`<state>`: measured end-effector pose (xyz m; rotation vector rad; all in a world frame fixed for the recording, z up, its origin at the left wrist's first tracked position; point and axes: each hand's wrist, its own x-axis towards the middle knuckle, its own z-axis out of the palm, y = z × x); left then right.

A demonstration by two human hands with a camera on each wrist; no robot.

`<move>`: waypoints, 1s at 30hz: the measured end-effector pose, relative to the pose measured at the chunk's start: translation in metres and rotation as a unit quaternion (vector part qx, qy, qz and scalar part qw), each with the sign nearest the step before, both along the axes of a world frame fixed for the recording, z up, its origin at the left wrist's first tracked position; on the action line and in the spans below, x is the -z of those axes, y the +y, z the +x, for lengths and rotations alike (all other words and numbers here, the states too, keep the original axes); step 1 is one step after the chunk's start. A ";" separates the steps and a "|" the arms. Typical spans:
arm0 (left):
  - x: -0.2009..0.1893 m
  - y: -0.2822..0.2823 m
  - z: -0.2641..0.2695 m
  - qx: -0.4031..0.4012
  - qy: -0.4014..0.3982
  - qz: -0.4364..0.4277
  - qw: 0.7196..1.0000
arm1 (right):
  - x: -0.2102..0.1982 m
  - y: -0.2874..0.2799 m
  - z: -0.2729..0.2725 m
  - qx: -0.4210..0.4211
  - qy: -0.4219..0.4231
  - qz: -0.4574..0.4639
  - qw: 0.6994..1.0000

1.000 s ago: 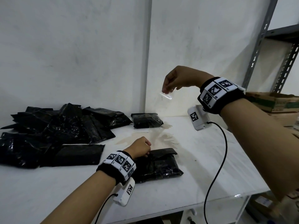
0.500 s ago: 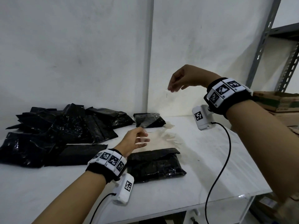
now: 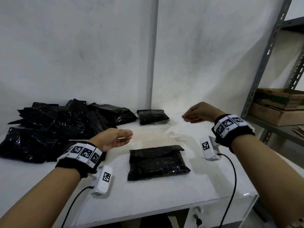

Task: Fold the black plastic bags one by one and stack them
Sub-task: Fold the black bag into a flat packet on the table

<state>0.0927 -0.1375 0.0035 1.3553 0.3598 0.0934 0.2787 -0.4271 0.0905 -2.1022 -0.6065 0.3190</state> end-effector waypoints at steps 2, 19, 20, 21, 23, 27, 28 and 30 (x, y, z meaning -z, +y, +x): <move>0.004 0.002 -0.001 -0.016 0.019 0.003 1.000 | 0.019 0.000 -0.002 0.015 0.039 0.000 0.999; 0.026 0.004 -0.009 -0.012 0.154 0.081 0.985 | 0.087 -0.018 -0.010 0.006 0.126 -0.044 0.991; 0.026 0.003 -0.009 -0.012 0.156 0.085 0.984 | 0.088 -0.019 -0.010 0.005 0.125 -0.047 0.991; 0.026 0.003 -0.009 -0.011 0.158 0.088 0.983 | 0.089 -0.020 -0.011 0.004 0.125 -0.048 0.991; 0.026 0.001 -0.009 -0.011 0.160 0.093 0.983 | 0.090 -0.022 -0.010 0.002 0.125 -0.051 0.991; 0.024 -0.002 -0.010 -0.013 0.172 0.112 0.979 | 0.090 -0.023 -0.011 0.000 0.130 -0.057 0.990; 0.023 -0.002 -0.010 -0.013 0.175 0.115 0.978 | 0.090 -0.022 -0.011 -0.002 0.132 -0.058 0.990; 0.023 -0.002 -0.012 -0.011 0.182 0.116 0.976 | 0.090 -0.022 -0.012 -0.005 0.131 -0.062 0.989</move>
